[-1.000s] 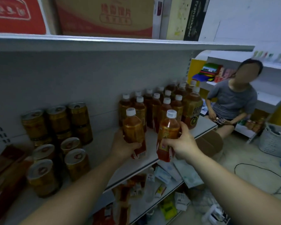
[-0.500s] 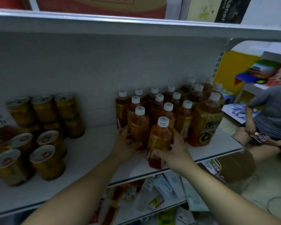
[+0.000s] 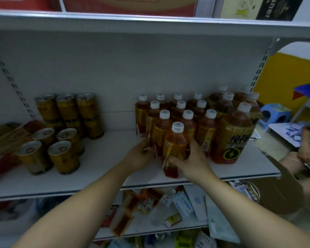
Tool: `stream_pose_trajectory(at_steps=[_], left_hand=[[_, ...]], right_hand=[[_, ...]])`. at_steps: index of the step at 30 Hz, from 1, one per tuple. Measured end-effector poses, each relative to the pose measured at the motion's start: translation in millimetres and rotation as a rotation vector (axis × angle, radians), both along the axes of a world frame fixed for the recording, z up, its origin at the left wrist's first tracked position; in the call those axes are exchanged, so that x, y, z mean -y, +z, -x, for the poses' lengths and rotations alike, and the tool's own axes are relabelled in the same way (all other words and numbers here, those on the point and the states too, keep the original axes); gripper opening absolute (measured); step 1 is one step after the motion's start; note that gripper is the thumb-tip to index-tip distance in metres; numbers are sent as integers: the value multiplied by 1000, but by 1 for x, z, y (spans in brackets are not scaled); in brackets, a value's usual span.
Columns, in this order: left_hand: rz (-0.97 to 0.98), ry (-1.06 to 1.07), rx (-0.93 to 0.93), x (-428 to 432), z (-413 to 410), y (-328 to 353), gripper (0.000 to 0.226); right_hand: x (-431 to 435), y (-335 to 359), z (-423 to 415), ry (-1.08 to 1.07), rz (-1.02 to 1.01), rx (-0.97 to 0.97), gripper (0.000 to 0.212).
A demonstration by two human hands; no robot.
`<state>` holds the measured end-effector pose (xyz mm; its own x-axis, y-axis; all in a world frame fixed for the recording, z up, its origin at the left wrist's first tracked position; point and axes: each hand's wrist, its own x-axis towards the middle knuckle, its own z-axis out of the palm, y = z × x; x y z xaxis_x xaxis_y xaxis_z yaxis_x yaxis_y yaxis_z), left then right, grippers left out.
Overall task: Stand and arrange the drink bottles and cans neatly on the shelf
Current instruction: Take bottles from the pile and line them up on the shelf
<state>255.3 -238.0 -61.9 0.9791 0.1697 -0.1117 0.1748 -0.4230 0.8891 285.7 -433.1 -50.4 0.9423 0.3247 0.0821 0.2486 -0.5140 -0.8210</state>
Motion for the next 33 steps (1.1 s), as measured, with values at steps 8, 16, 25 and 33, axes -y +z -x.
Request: stream_pose_trajectory(at_steps=[8,16,25,33], left_hand=[[78,-119,56,24,42,-13,87],[-81,78,117,36,37,-14,79],[-9,40,70,38,27,-9,85],[35,328,110,-12,-8,25,33]], right_hand=[[-16,0,7,96,-39,2,82],[-19,22,2,142,7,126,82],[-14,91,-62,13,288,503,59],[-7,91,-110,13,818,345,73]])
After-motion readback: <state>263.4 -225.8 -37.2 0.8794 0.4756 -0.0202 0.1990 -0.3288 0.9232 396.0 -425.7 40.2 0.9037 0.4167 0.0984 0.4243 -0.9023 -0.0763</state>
